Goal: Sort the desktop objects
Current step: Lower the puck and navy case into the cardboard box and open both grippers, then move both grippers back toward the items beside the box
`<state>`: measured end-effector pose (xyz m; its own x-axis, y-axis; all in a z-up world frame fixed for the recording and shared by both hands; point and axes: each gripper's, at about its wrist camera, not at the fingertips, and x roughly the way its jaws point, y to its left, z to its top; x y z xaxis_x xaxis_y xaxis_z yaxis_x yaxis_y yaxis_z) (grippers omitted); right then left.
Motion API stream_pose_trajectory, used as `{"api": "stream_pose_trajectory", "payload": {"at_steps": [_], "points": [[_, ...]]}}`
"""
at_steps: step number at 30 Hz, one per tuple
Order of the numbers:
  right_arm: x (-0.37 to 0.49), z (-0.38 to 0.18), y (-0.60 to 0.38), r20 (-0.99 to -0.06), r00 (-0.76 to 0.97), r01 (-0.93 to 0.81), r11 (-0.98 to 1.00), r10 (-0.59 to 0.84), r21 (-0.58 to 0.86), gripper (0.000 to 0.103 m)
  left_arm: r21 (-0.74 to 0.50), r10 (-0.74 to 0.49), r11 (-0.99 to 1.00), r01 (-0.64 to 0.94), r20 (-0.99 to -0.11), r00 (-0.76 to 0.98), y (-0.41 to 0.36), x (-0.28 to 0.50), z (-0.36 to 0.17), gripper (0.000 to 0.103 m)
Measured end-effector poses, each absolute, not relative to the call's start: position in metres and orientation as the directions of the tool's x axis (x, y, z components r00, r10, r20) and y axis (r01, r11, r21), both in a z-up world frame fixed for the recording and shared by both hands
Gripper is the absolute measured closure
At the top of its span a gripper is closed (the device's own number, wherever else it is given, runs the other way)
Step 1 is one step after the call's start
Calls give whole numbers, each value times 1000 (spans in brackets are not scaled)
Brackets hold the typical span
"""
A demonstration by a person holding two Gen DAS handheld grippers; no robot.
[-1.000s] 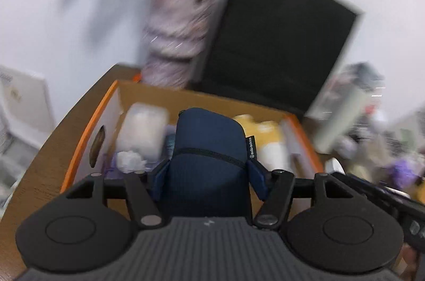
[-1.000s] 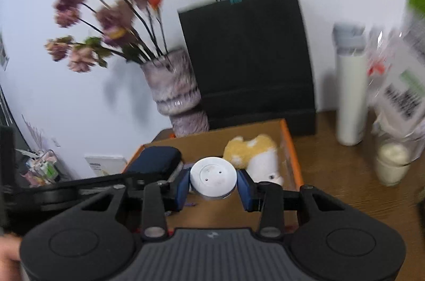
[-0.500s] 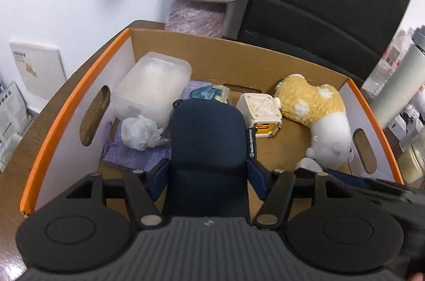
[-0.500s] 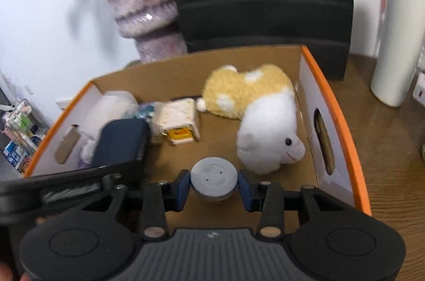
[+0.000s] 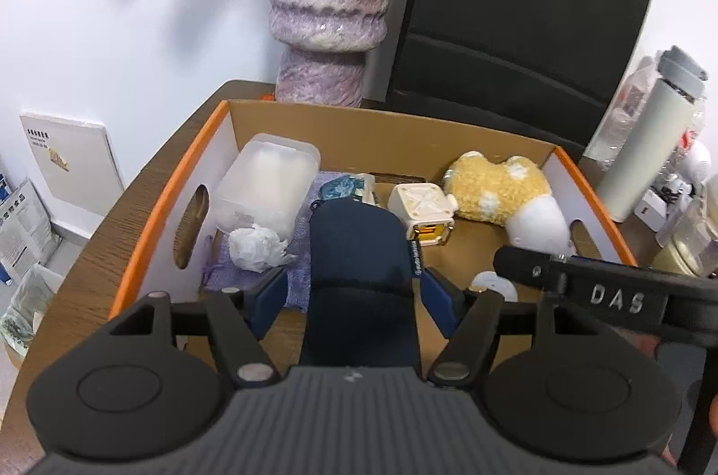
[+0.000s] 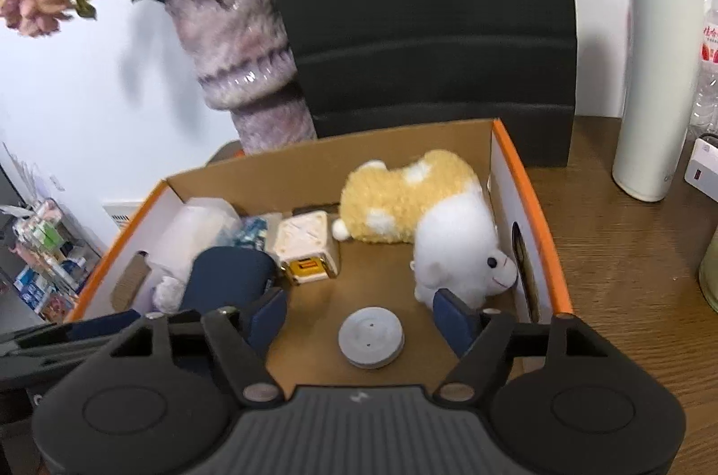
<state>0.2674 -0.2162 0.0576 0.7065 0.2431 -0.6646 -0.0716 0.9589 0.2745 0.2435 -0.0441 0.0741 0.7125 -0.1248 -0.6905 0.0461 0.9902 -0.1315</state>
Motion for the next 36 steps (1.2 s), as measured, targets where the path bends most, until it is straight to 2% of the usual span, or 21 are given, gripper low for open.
{"api": "stream_pose_trajectory", "payload": {"at_steps": [5, 7, 14, 20, 26, 29, 33, 36], "points": [[241, 82, -220, -631, 754, -34, 970, 182, 239, 23, -124, -159, 987, 103, -652, 741, -37, 217, 91, 26], [223, 95, -219, -598, 781, -42, 971, 180, 236, 19, -111, -161, 987, 117, -633, 757, -33, 204, 98, 21], [169, 119, -215, -557, 820, -17, 979, 130, 204, 15, -93, -152, 988, 120, -594, 790, -12, 147, 107, 20], [114, 103, -212, -576, 809, 8, 979, 115, 206, 15, -109, -165, 986, 126, -560, 812, 4, 86, 102, 18], [54, 70, -205, -585, 804, 25, 976, 109, 217, 14, -52, -140, 989, 135, -571, 809, 1, 27, 71, 16], [27, 50, -201, -584, 807, 18, 985, 88, 174, 14, -54, -151, 987, 149, -599, 787, 1, 7, 49, 12], [7, 28, -192, -611, 792, 16, 1000, -2, 17, 14, -17, -130, 988, 151, -613, 779, -3, -8, 31, 11], [-6, 23, -194, -615, 788, -13, 999, 37, 45, 14, -13, -134, 987, 158, -600, 789, -3, -22, 28, 11]]}}
